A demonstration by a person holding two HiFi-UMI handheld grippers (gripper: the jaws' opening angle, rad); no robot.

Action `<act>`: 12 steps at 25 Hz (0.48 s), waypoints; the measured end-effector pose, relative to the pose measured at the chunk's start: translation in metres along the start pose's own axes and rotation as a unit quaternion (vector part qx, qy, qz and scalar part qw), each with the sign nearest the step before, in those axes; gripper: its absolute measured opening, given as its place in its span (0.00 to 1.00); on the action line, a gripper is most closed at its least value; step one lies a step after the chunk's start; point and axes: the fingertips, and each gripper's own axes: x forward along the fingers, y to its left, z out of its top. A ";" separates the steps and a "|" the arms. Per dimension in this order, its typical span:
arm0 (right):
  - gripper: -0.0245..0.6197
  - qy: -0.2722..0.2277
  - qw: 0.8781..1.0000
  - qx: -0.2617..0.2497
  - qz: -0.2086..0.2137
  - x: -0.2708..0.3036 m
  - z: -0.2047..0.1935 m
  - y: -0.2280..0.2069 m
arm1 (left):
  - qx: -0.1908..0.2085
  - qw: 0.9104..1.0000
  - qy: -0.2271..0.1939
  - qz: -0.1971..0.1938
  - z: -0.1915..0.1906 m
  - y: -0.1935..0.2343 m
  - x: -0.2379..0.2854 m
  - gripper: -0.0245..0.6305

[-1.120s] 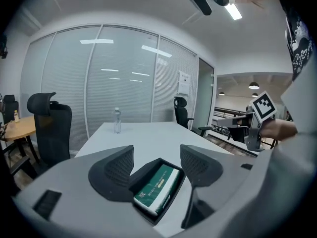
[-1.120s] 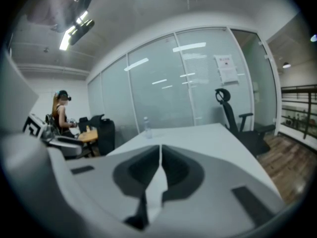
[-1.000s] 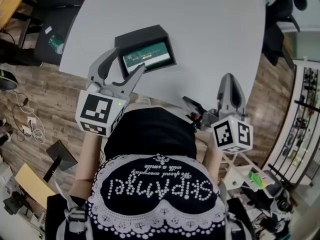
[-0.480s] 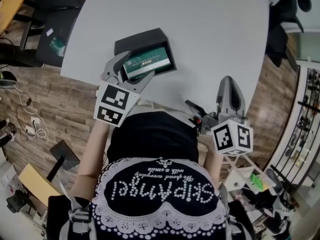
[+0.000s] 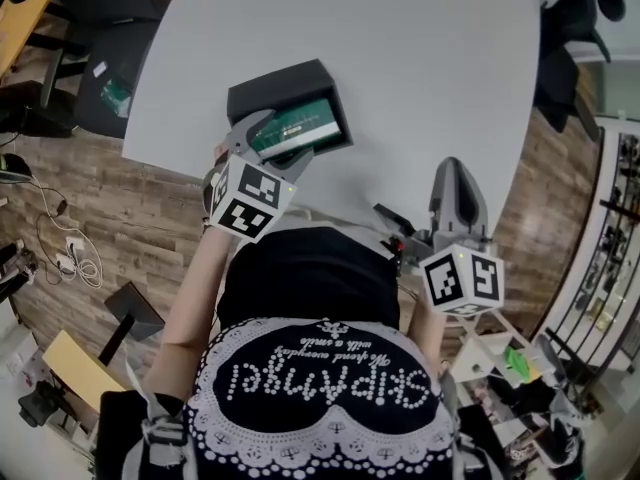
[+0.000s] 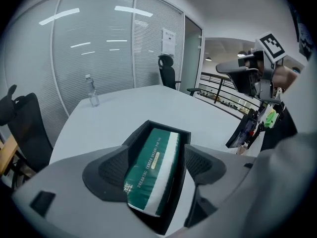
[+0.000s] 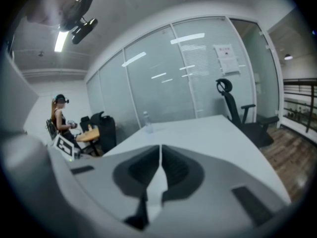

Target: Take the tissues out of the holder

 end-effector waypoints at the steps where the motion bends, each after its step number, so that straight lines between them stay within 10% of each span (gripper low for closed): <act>1: 0.09 0.000 1.000 0.001 0.002 0.000 0.000 0.001 | 0.004 1.000 0.007 -0.003 -0.001 -0.001 0.002 0.57; 12: 0.09 0.009 1.000 0.006 0.000 0.001 -0.005 0.001 | 0.044 0.996 0.074 -0.024 -0.013 -0.003 0.026 0.59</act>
